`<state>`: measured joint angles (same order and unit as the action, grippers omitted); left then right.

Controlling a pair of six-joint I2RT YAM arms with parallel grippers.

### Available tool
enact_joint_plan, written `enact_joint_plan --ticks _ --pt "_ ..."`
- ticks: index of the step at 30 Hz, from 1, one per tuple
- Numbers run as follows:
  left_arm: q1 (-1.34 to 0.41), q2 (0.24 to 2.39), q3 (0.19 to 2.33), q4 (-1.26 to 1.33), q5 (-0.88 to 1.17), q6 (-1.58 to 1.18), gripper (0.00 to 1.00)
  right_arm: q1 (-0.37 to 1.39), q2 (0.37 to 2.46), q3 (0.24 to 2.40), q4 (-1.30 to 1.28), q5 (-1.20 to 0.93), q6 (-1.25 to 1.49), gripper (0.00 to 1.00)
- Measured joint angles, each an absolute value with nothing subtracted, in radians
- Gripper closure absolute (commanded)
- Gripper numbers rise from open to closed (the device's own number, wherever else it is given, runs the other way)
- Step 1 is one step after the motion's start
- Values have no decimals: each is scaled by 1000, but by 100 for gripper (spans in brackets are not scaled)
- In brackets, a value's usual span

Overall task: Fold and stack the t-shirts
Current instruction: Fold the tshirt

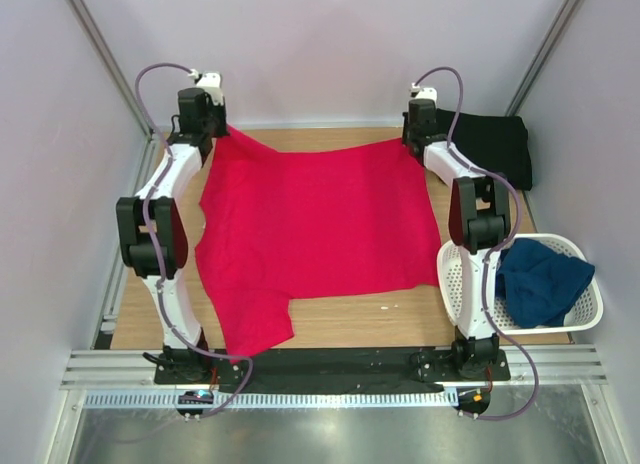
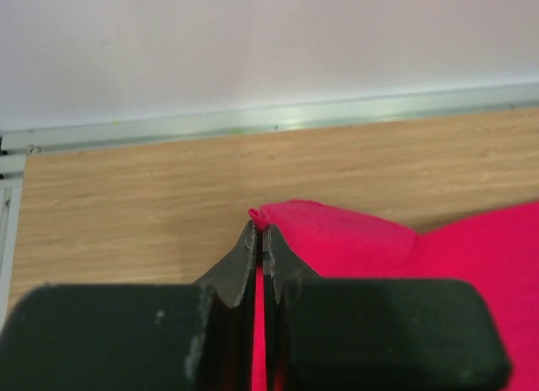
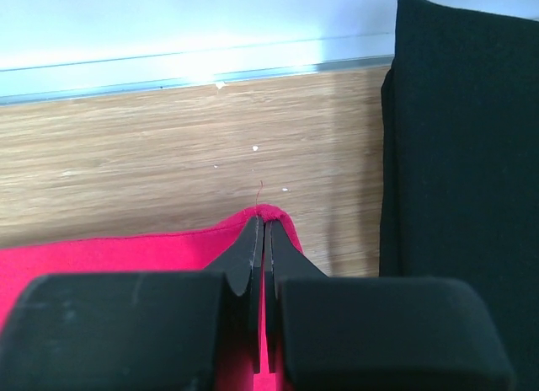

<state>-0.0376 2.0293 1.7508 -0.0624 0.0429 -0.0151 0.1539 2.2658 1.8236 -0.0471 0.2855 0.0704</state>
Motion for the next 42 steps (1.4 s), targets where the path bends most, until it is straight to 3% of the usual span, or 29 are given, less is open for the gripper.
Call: enact_joint_plan --ticks 13,25,42 --pt "-8 1724 1447 -64 47 27 100 137 2168 1689 -50 258 50 99" --pt "35 1571 1196 -85 51 49 100 115 2036 1504 -9 211 28 99" --pt "44 1227 962 -197 80 12 100 98 2011 1391 7 157 20 99"
